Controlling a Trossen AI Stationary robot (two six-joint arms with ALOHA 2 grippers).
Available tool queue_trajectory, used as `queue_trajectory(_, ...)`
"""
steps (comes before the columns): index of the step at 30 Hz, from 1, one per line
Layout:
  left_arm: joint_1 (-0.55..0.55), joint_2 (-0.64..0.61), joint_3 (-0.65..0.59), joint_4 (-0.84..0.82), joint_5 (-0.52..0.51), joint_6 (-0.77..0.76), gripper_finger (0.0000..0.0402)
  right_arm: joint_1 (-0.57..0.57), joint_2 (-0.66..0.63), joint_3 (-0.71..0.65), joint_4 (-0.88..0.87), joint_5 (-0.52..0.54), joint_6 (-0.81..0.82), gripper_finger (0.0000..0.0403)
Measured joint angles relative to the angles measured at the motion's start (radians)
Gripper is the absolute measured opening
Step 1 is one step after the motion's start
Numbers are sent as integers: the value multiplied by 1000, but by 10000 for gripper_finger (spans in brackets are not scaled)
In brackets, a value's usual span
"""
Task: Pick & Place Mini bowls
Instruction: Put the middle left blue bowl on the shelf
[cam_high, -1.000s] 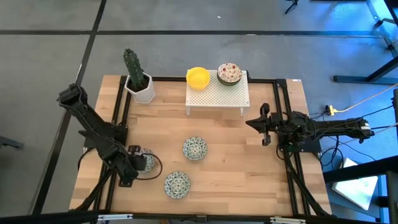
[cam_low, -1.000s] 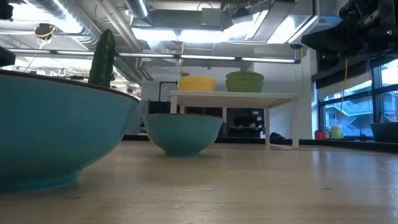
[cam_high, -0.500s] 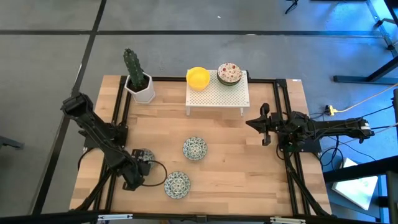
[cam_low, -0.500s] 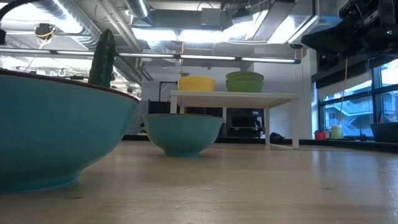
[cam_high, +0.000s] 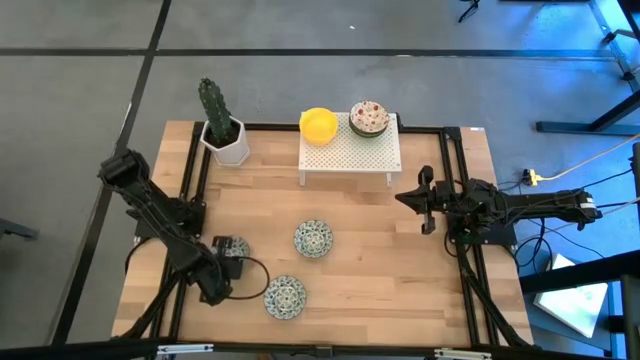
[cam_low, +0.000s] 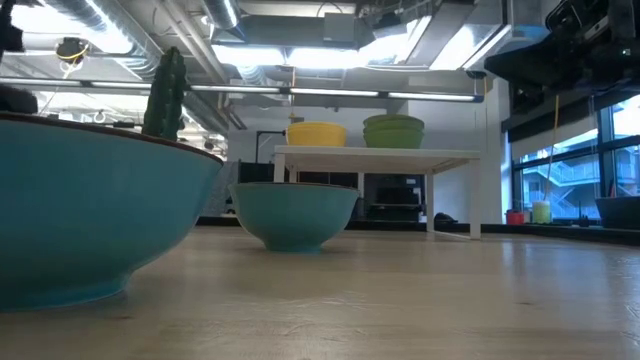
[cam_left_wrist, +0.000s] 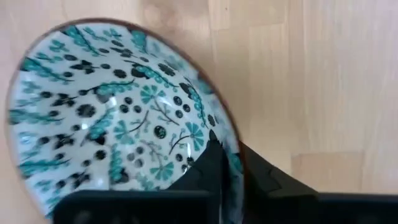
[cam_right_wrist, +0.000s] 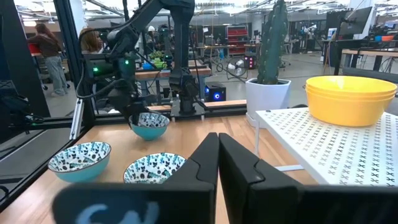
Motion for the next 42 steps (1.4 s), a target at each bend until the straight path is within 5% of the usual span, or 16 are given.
queue_trajectory(11, 113, 3, 141, -195, -147, 274, 8, 0, 0, 0, 0, 25, -4, 13)
queue_trajectory(25, 527, 2, 381, -50, -417, 1046, 8, 0, 0, 0, 1, 53, 8, 13)
queue_trajectory(32, 741, 40, 504, 212, -329, 1382, 8, 0, 0, 0, 0, 52, 11, 13)
queue_trajectory(42, 893, 390, 830, 205, -246, 1581, 8, 0, 0, 0, -7, 48, 53, 13)
